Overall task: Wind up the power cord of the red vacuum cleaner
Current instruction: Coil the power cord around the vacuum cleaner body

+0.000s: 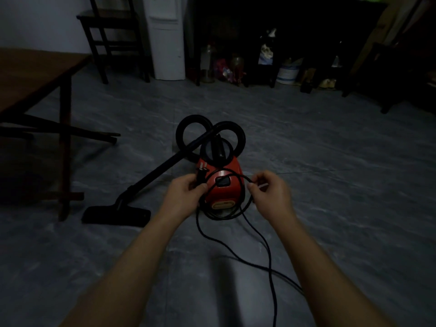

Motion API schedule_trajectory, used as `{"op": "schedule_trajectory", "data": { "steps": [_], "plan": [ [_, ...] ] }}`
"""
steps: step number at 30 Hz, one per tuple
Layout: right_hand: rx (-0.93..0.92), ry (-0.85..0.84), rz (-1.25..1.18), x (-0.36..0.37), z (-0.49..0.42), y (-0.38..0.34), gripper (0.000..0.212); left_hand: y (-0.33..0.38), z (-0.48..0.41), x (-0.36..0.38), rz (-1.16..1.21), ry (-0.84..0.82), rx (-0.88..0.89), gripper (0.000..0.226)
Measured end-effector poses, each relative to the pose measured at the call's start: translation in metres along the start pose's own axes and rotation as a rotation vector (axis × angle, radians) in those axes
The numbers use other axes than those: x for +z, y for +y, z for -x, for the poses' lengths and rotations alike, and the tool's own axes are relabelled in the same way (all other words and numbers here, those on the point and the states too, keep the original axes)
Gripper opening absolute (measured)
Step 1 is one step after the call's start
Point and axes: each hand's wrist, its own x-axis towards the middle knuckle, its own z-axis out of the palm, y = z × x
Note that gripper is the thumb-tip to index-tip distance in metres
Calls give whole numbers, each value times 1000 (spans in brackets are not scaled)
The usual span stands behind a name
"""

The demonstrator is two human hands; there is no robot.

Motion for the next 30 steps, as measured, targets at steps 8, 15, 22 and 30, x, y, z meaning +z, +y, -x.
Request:
{"op": "schedule_trajectory", "data": {
  "steps": [8, 15, 22, 30],
  "plan": [
    [64, 53, -156, 0, -4, 1, 15, 4, 1, 2, -58, -55, -9, 14],
    [154, 104, -202, -4, -7, 7, 11, 8, 5, 5, -3, -158, -57, 18],
    [79, -22, -48, -3, -6, 12, 11, 9, 4, 0, 7, -119, -55, 16],
    [-67, -90, 251, -5, -6, 16, 9, 15, 4, -1, 29, -198, -96, 17]
  ]
}}
